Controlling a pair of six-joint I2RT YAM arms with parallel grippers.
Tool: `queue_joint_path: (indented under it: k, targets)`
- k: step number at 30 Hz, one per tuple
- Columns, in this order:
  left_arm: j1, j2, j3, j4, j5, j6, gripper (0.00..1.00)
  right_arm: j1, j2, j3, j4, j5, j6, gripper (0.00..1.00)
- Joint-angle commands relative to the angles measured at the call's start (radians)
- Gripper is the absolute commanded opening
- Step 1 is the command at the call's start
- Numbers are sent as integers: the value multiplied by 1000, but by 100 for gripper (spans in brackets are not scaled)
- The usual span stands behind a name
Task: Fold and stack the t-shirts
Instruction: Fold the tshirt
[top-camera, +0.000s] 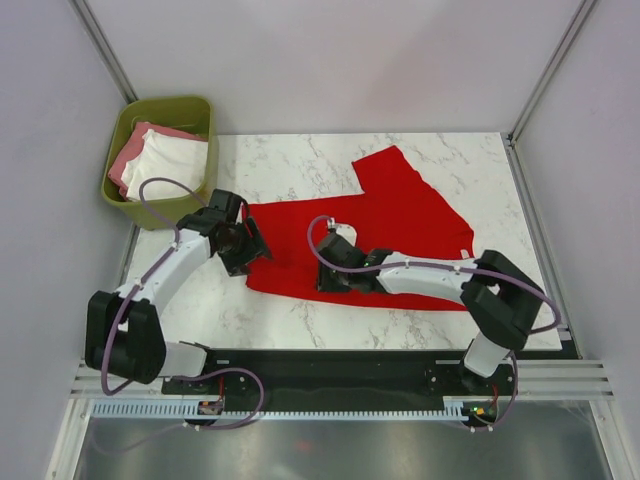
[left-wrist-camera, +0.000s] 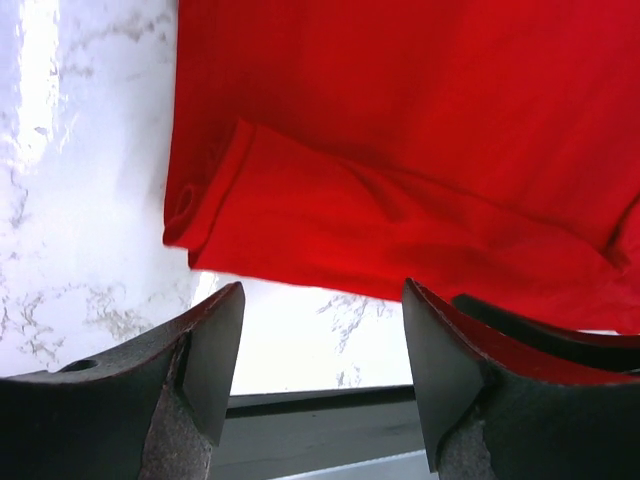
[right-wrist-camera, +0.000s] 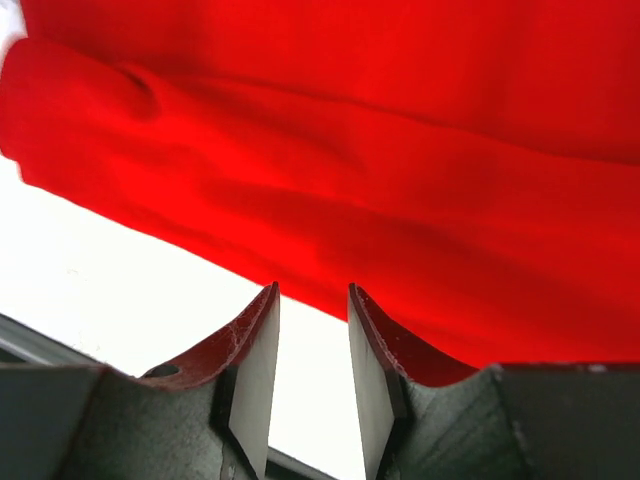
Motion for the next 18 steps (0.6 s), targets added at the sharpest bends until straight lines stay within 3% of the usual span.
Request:
queue_joint_path:
  k: [1, 18]
  targets:
    - [8, 45, 88, 37, -50, 48, 71, 53, 83, 59, 115, 28, 48, 40]
    - [7, 397, 286, 68, -98, 74, 68, 107, 171, 53, 0, 76, 71, 38]
